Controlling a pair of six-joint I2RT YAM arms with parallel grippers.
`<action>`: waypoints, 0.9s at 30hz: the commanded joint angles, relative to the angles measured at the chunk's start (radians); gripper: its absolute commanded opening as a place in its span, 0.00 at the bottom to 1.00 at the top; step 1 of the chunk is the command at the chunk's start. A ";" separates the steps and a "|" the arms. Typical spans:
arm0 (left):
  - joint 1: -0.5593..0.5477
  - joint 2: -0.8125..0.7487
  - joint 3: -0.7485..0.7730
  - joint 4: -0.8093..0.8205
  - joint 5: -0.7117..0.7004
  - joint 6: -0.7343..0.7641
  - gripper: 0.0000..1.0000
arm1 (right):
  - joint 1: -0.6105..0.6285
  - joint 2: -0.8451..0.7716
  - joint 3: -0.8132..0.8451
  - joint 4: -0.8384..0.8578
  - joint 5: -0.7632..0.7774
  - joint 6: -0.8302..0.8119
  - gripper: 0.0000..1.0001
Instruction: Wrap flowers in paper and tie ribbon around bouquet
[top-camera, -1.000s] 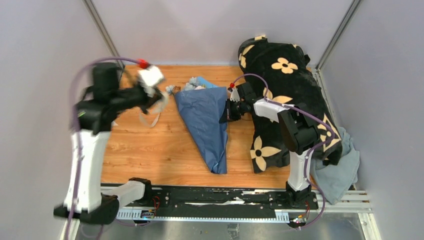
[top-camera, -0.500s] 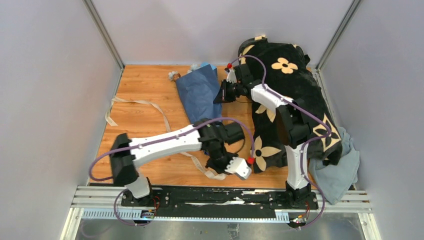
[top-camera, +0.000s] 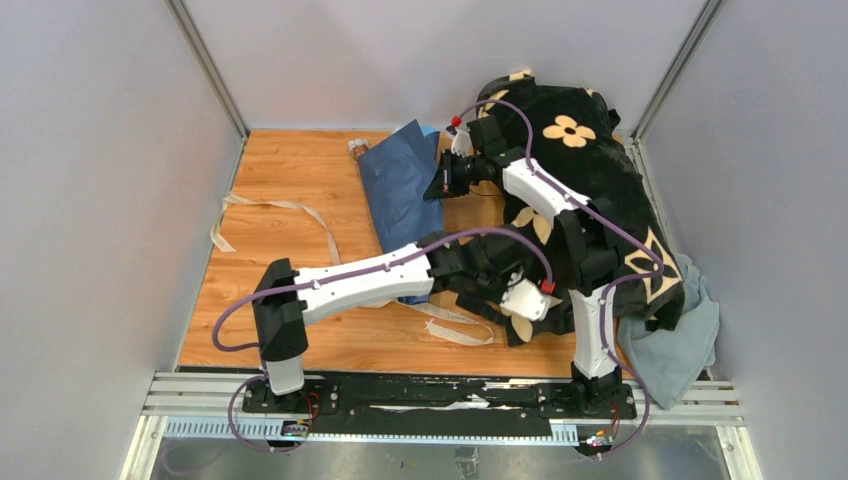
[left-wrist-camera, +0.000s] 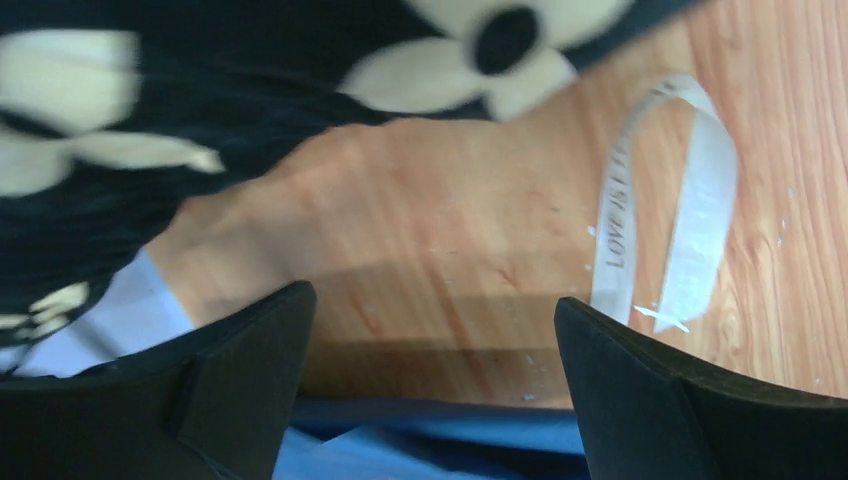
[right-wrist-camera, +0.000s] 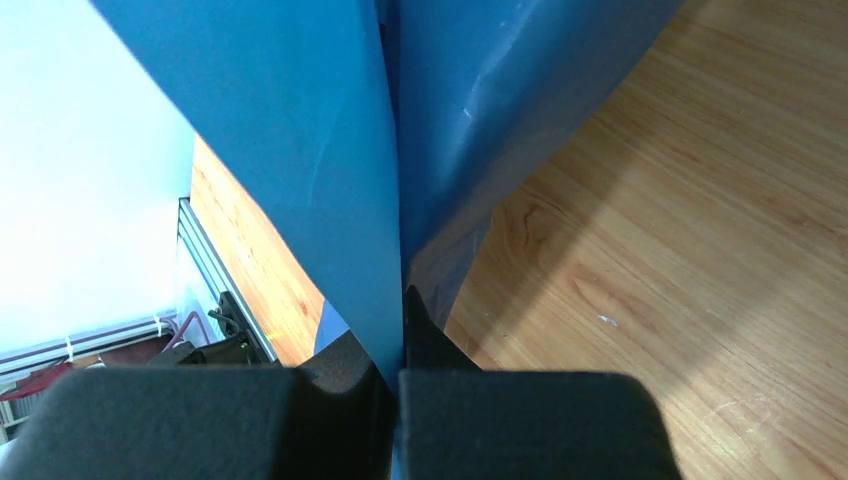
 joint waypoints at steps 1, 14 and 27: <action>0.054 -0.086 0.276 -0.134 0.030 -0.185 1.00 | -0.006 -0.026 0.012 -0.048 -0.039 -0.013 0.00; 1.243 -0.496 -0.189 -0.193 0.208 -0.314 1.00 | 0.142 -0.229 -0.233 0.141 0.009 0.143 0.00; 1.648 0.125 0.112 -0.088 0.261 -0.453 0.94 | 0.311 -0.265 -0.569 0.448 0.123 0.293 0.00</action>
